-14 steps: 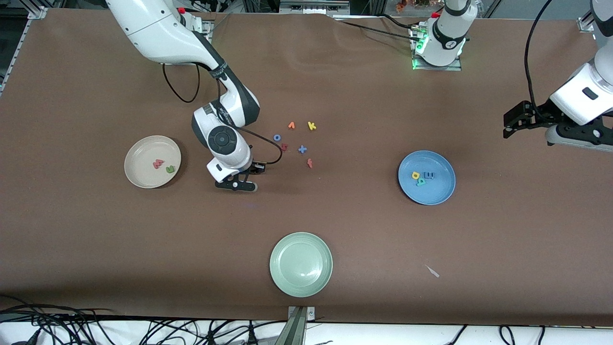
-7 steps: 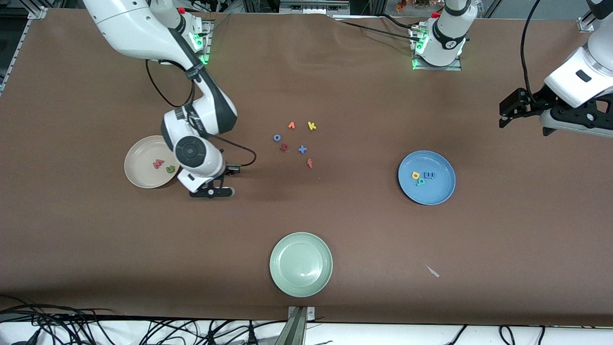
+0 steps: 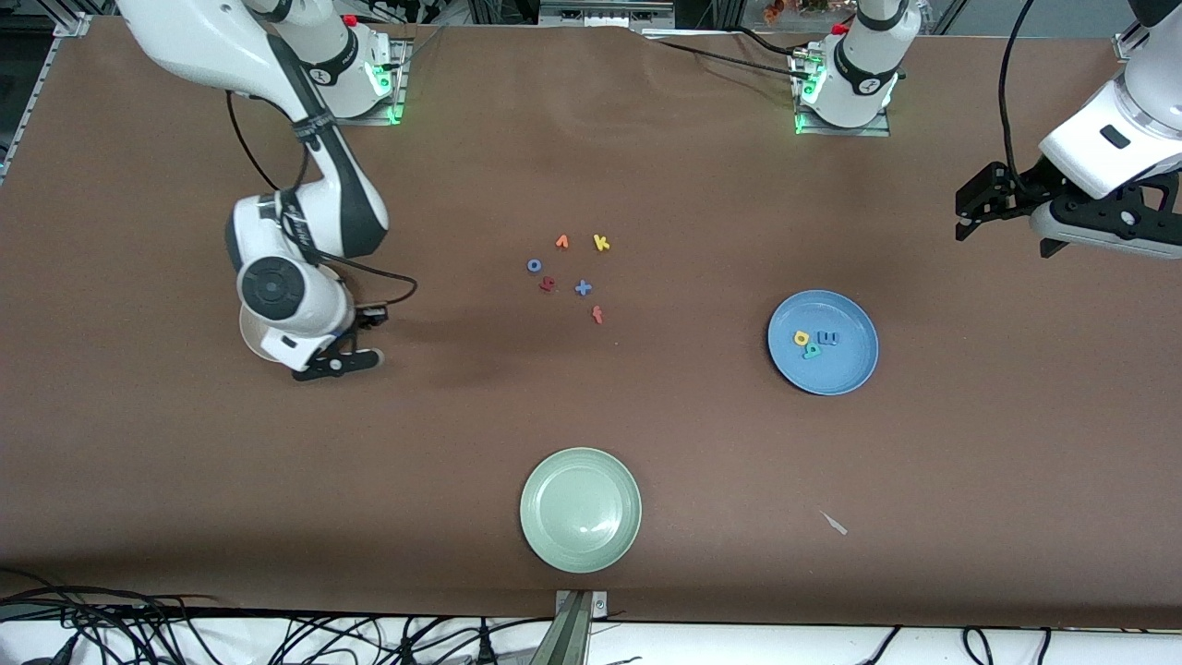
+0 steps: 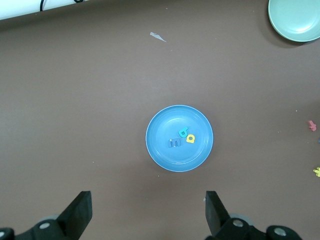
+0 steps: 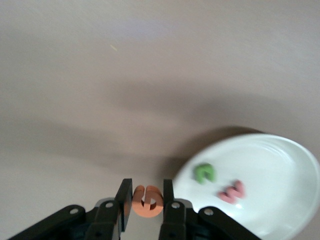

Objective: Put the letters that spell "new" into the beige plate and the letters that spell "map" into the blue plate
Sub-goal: 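Carry the orange 6 to the white plate and open the right gripper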

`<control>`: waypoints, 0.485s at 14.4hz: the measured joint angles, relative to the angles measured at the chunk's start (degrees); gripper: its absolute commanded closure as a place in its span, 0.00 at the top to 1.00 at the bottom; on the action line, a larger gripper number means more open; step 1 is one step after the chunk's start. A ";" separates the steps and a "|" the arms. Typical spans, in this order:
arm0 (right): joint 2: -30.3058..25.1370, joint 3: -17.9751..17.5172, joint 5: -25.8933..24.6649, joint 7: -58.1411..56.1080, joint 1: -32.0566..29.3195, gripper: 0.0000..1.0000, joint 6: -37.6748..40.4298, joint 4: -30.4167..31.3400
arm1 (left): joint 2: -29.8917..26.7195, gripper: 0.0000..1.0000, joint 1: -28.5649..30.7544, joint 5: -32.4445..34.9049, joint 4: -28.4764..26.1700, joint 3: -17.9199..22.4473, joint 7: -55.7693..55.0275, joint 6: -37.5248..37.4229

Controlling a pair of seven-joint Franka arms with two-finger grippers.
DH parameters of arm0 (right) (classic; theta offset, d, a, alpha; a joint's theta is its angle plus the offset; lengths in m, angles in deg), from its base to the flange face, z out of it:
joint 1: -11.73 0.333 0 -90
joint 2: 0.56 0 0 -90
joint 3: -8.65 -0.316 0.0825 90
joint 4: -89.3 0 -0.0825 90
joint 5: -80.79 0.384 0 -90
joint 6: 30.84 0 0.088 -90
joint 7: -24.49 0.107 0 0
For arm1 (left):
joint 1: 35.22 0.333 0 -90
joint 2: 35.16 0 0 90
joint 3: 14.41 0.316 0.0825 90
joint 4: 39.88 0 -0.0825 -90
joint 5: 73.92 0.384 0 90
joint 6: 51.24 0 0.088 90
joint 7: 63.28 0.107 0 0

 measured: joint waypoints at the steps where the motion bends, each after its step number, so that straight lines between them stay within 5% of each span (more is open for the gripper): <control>1: -1.49 1.33 0.00 -2.17 -0.02 0.20 -0.38 1.93 | 0.00 1.00 0.08 0.00 0.10 0.00 0.00 -0.09; 5: -4.63 5.77 0.00 -9.37 -0.05 0.23 -8.31 10.89 | 0.43 1.00 0.12 1.22 0.11 -0.09 0.00 -0.89; 6: -4.72 6.37 0.00 -10.37 -0.05 0.47 -10.32 12.66 | 0.54 1.00 0.14 1.32 0.12 -0.09 0.00 -1.02; 7: -4.73 6.70 0.00 -10.75 -0.05 0.97 -11.60 13.95 | 0.64 1.00 0.18 1.18 0.12 -0.08 0.00 -1.05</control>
